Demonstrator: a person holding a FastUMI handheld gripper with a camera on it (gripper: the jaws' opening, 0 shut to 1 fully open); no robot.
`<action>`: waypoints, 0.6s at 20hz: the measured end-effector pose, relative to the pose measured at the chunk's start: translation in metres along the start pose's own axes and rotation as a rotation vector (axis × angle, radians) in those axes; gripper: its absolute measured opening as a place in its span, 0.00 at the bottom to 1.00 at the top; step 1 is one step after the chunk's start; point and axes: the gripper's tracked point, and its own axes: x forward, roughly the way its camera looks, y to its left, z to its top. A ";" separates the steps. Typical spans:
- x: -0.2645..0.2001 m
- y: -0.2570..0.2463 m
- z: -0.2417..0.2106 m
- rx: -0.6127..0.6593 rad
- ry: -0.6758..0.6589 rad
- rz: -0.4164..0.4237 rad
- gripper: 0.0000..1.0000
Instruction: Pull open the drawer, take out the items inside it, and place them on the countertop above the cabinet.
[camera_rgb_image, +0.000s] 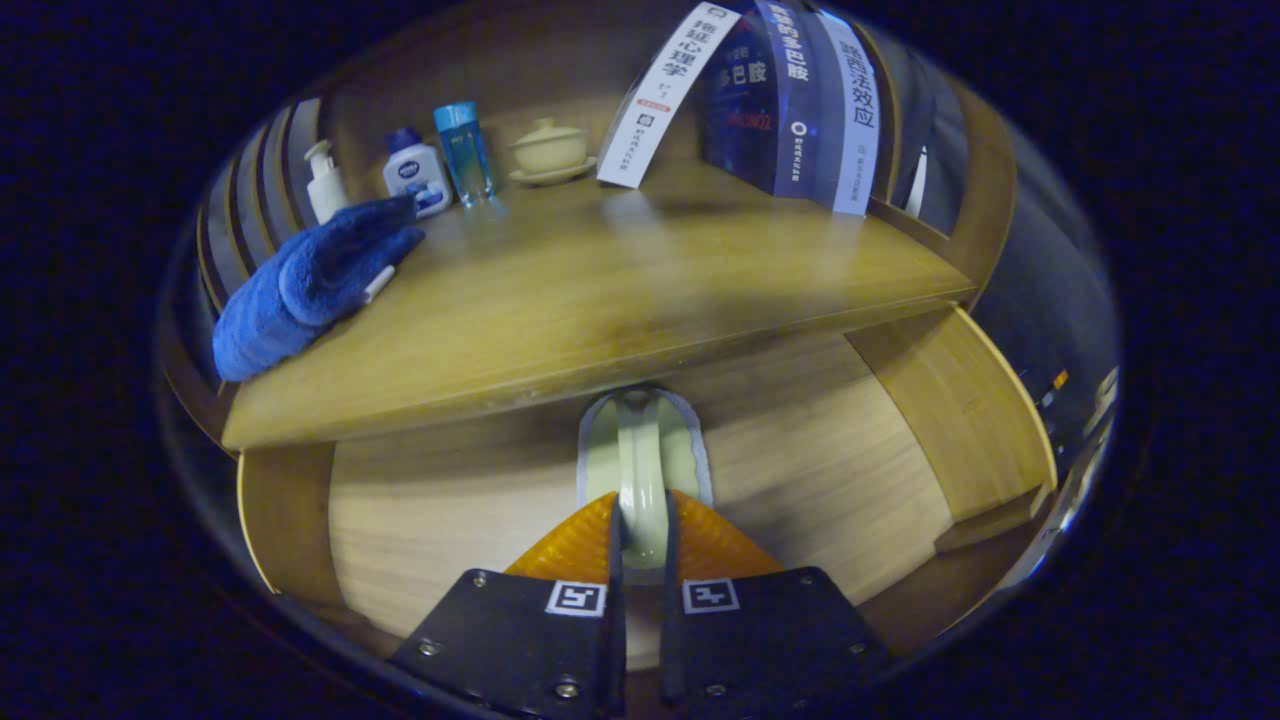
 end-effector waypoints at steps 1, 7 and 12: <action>-0.003 -0.002 -0.002 -0.017 0.009 -0.016 0.14; -0.032 -0.017 -0.007 -0.053 0.037 -0.095 0.14; -0.060 -0.024 -0.003 -0.028 0.007 -0.122 0.14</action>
